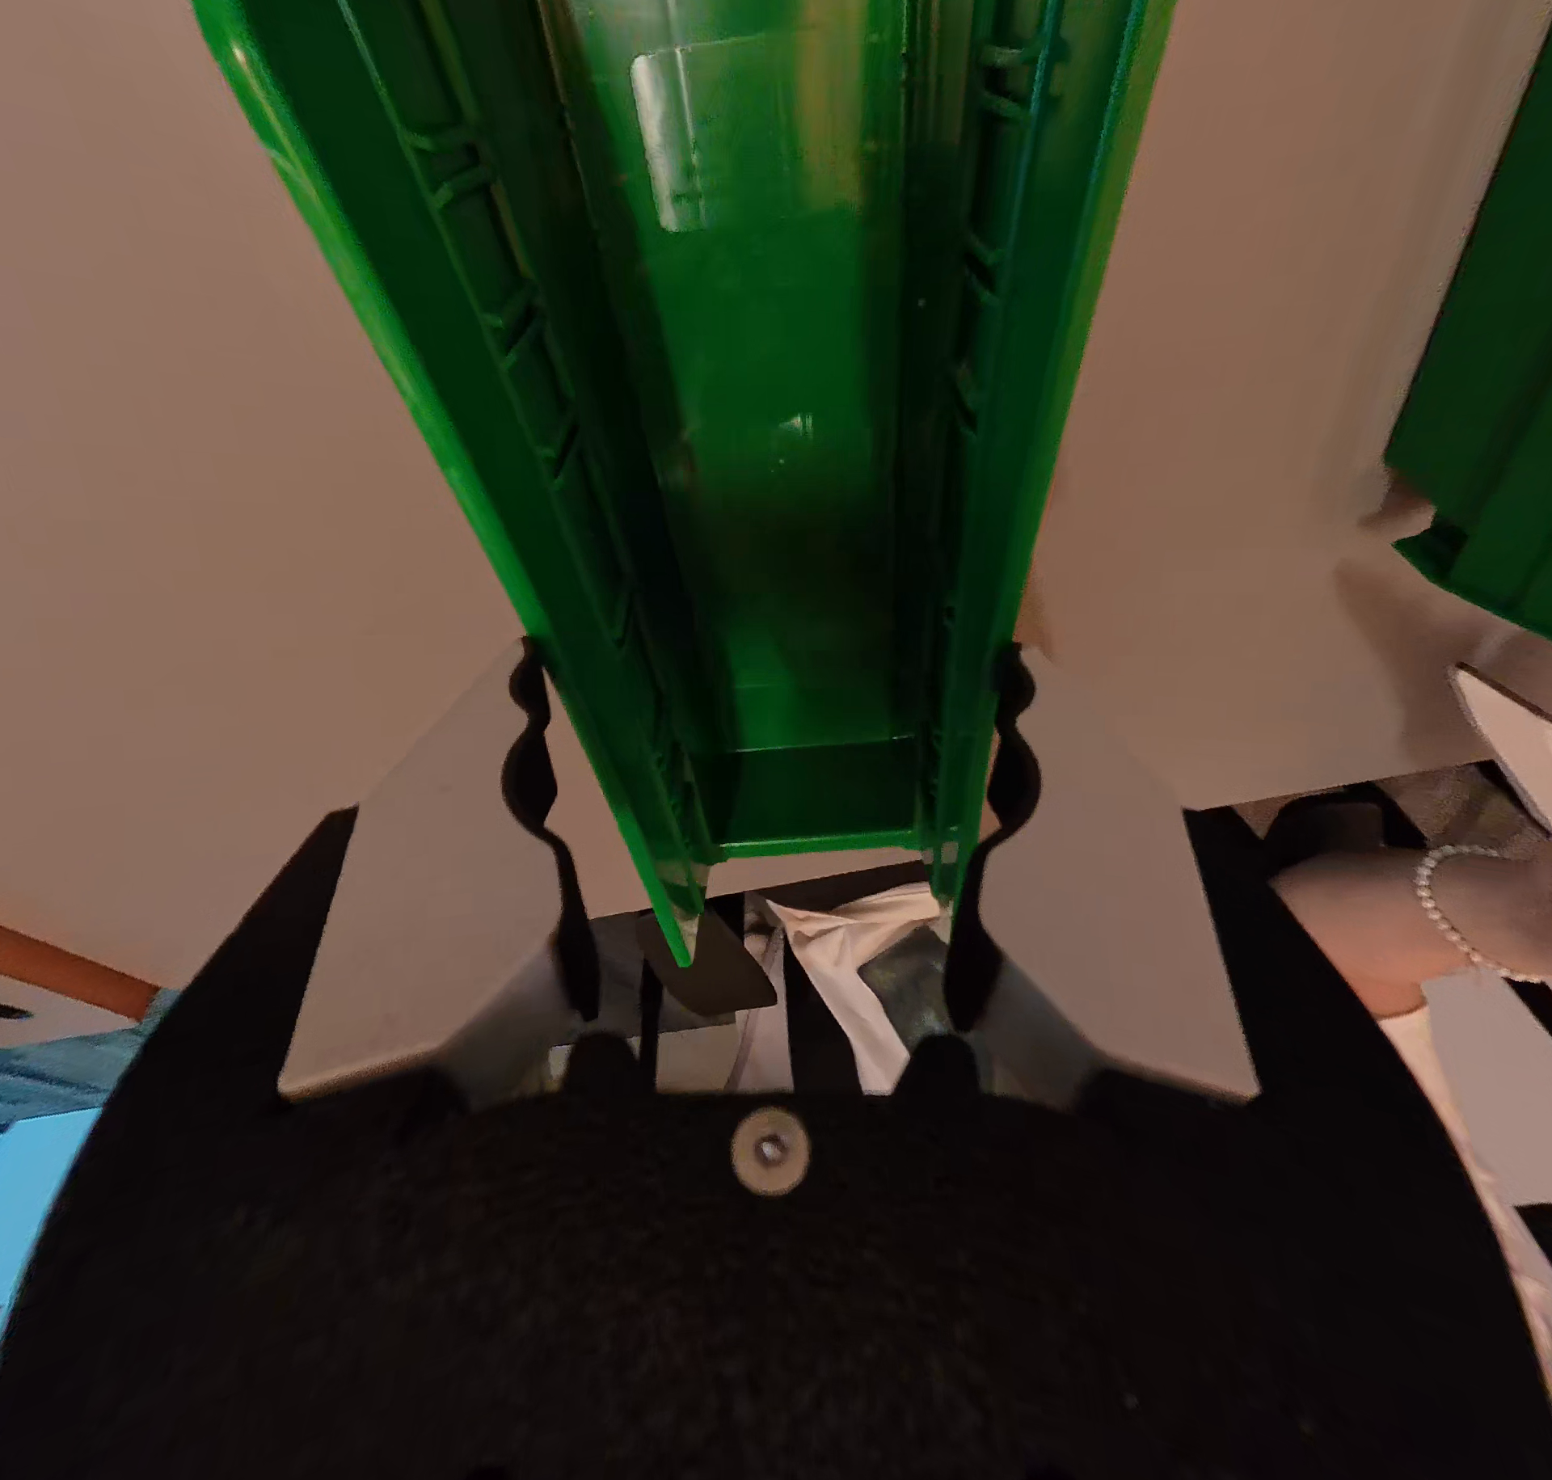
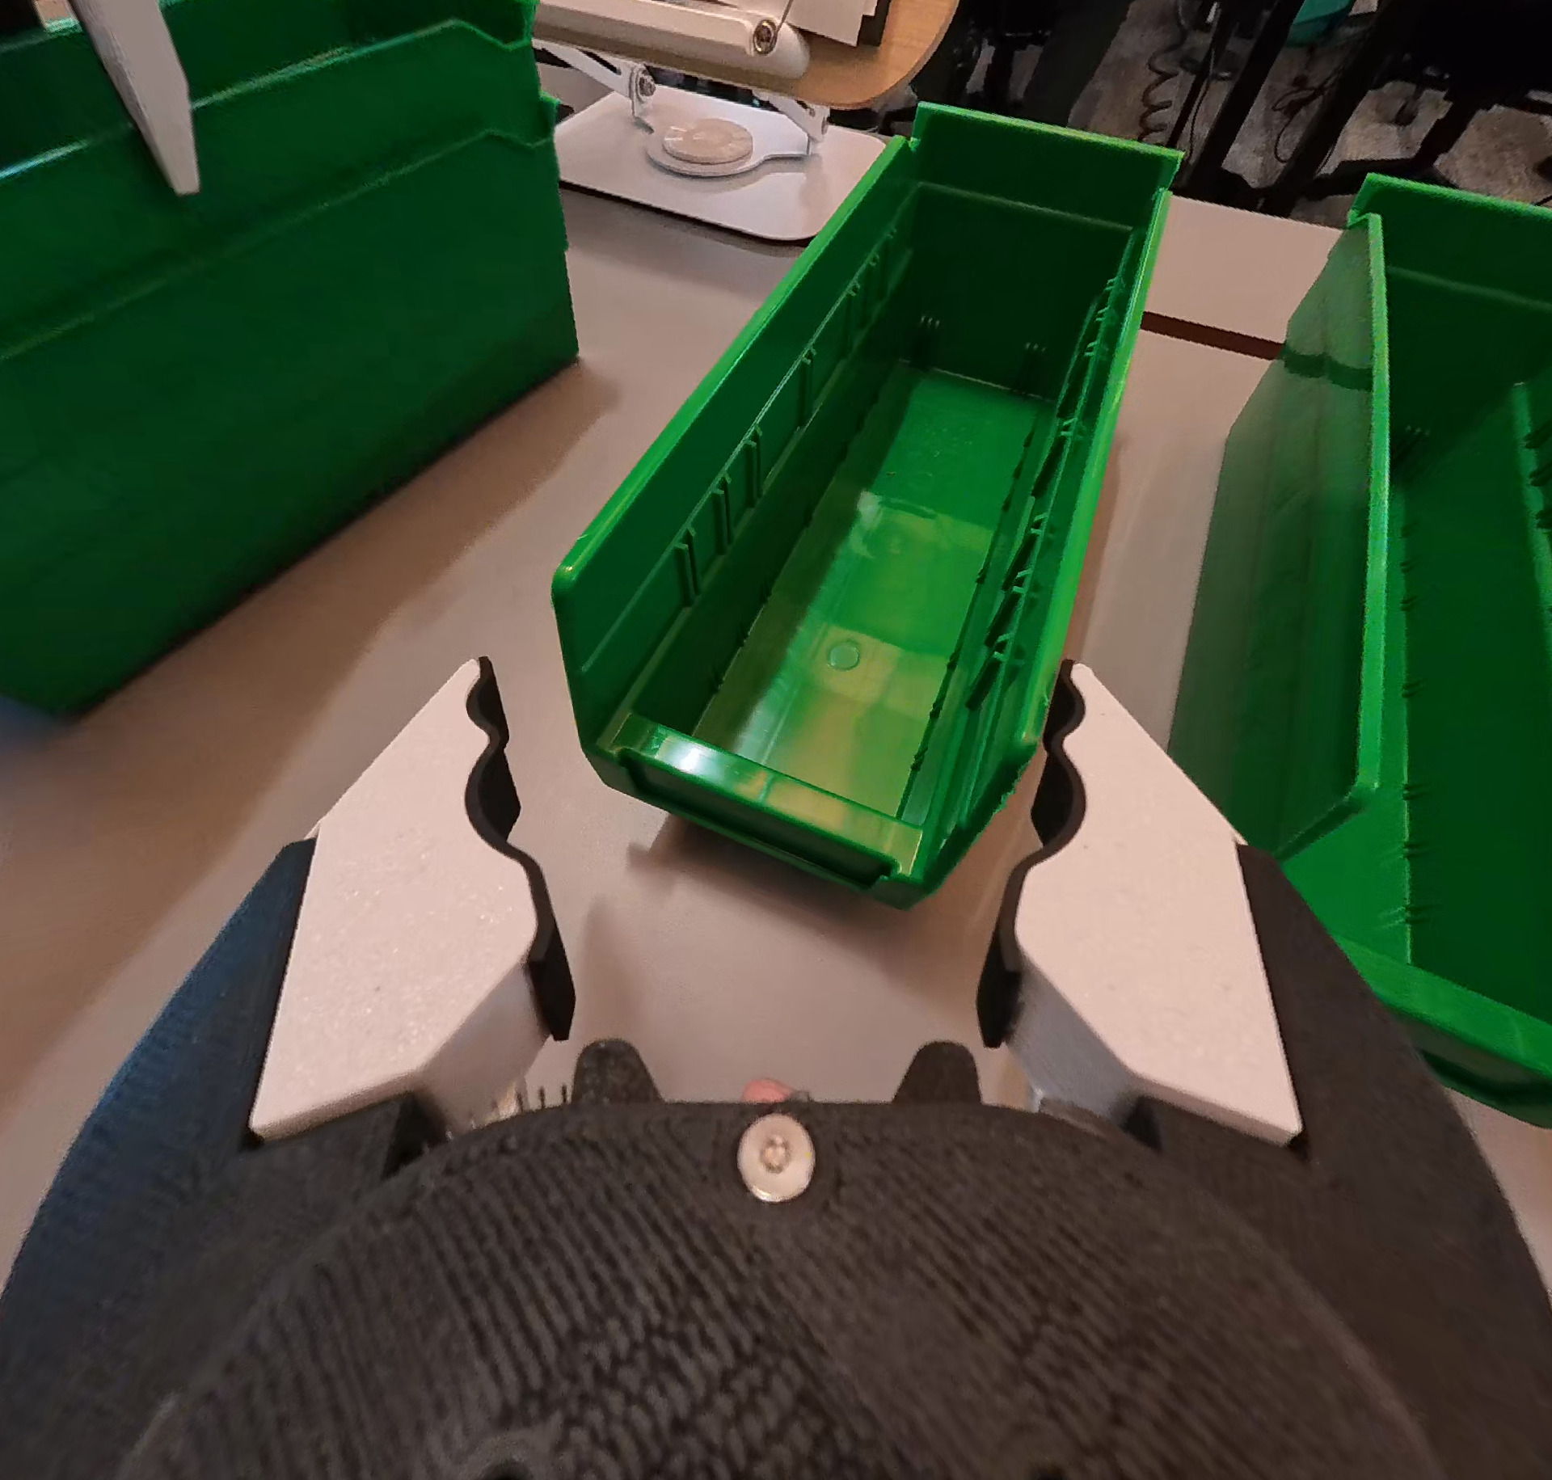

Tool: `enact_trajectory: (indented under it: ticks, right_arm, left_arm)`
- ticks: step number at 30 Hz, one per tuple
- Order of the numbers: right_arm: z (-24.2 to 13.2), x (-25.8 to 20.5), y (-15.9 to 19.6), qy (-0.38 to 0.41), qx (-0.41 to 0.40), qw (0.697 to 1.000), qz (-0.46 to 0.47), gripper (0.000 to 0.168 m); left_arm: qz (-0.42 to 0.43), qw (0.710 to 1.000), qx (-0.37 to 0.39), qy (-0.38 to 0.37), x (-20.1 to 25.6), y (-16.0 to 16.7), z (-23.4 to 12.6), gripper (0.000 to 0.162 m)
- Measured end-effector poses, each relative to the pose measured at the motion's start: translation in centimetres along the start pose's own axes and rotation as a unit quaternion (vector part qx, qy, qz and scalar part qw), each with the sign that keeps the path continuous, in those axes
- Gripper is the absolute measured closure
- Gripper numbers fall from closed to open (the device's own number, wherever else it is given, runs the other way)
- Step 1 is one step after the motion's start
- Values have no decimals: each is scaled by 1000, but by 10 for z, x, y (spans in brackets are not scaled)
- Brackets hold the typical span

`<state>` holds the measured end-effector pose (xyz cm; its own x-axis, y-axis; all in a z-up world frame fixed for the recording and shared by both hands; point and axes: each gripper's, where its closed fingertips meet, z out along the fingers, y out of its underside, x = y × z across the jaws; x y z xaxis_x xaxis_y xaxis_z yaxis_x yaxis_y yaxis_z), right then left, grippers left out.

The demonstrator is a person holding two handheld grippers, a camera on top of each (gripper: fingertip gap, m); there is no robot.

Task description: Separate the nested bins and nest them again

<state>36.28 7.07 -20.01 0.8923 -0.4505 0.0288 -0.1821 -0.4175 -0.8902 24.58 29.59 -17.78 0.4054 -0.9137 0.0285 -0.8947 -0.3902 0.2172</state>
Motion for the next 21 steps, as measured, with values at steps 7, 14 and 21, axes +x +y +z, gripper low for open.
enact_trajectory:
  ticks: [7, 14, 21]
  right_arm:
    - [-1, 1, 0, 1, 0, 1000, 2, 42]
    - [-1, 0, 1, 1, -2, 1000, -1, 42]
    - [-4, 4, -2, 5, 2, 1000, 2, 42]
  left_arm:
    - [-2, 999, 8, -39, -2, 1, 0, 51]
    - [14, 998, -12, -63, -2, 9, 4, 60]
    - [5, 998, -19, -52, -7, 12, -2, 77]
